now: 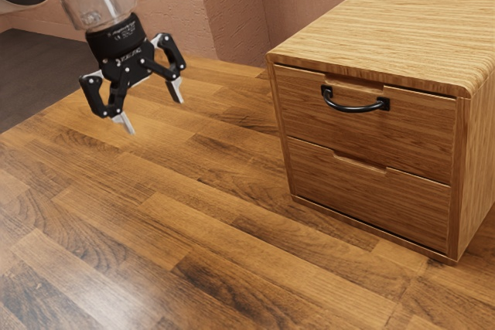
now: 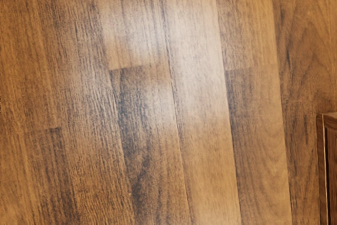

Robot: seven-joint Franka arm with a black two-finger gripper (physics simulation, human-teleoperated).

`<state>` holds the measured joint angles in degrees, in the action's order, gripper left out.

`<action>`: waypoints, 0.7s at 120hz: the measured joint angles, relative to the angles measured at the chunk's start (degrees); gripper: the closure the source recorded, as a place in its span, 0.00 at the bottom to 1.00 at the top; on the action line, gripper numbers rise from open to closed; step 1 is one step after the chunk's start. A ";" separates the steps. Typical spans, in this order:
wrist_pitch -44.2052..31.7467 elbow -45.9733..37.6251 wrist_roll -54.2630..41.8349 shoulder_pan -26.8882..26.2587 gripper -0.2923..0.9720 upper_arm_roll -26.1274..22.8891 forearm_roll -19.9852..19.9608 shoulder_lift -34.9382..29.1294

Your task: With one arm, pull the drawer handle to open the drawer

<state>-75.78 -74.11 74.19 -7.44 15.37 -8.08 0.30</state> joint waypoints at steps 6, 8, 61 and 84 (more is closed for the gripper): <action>-0.15 0.00 1.49 0.70 0.25 0.00 0.03 0.00; -0.19 0.00 1.95 0.94 0.25 0.00 0.03 0.00; -0.83 12.44 11.08 13.21 0.25 -5.30 2.58 0.28; -8.06 12.29 14.29 15.23 0.25 -16.82 3.77 4.05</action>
<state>-83.84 -61.82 88.48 7.78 -1.45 -4.30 4.35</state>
